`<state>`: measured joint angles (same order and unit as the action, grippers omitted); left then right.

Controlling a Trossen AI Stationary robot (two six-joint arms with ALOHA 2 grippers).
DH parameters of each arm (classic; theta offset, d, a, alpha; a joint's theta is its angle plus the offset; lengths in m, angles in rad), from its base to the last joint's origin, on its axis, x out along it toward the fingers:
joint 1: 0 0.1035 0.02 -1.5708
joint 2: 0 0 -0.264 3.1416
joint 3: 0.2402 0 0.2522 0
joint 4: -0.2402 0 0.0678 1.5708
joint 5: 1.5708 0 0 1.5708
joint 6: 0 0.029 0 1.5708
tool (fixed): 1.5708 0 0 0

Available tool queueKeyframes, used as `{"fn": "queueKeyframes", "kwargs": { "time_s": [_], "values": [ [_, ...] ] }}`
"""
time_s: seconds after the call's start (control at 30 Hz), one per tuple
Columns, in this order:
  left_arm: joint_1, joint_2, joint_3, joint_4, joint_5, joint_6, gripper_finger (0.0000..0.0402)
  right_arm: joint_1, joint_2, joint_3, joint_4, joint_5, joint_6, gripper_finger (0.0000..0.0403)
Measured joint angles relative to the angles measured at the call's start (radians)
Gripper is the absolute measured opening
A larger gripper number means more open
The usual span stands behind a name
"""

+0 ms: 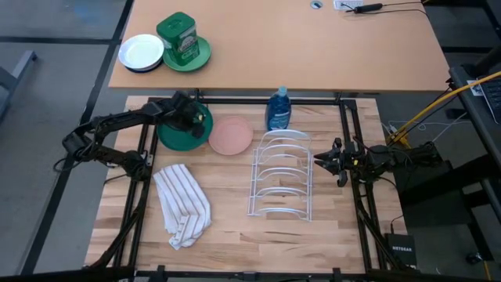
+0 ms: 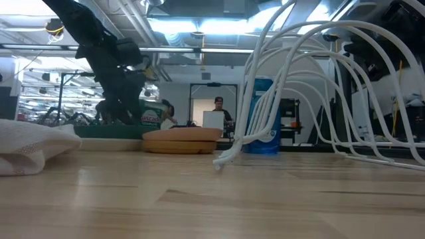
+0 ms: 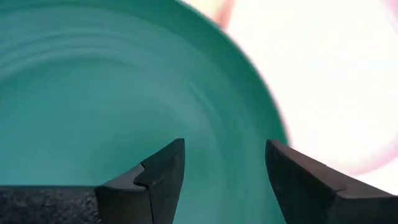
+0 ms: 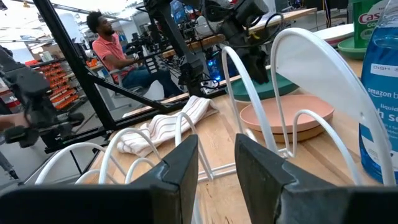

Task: Sort dishes
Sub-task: Put the green plate in the dish rack

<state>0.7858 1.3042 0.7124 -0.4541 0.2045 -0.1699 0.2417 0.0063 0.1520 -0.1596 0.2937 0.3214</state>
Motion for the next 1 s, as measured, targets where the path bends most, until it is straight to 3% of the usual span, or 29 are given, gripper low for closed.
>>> {"fn": "queueKeyframes", "kwargs": {
  "time_s": [0.3, 0.47, 0.7, 0.9, 1.0],
  "values": [
    [-0.153, 0.000, 0.000, -0.007, -0.025, -0.006, 0.0211, 0.000, 0.000, 0.000, 0.000, 0.000, 0.000, 0.0111],
    [-0.199, 0.000, 0.000, -0.007, -0.162, -0.010, 0.0211, 0.000, 0.000, 0.000, 0.000, 0.001, 0.000, 0.0111],
    [-0.256, 0.000, 0.000, -0.015, -0.208, -0.015, 0.0211, 0.000, 0.000, 0.000, 0.000, 0.001, 0.000, 0.0111],
    [-0.318, 0.000, 0.000, -0.096, -0.362, -0.017, 0.0211, 0.000, 0.000, 0.000, 0.000, 0.001, 0.000, 0.0111],
    [-0.340, 0.000, 0.000, -0.112, -0.374, -0.018, 0.0211, 0.000, 0.000, 0.000, 0.000, 0.001, 0.000, 0.0111]
  ]
}}
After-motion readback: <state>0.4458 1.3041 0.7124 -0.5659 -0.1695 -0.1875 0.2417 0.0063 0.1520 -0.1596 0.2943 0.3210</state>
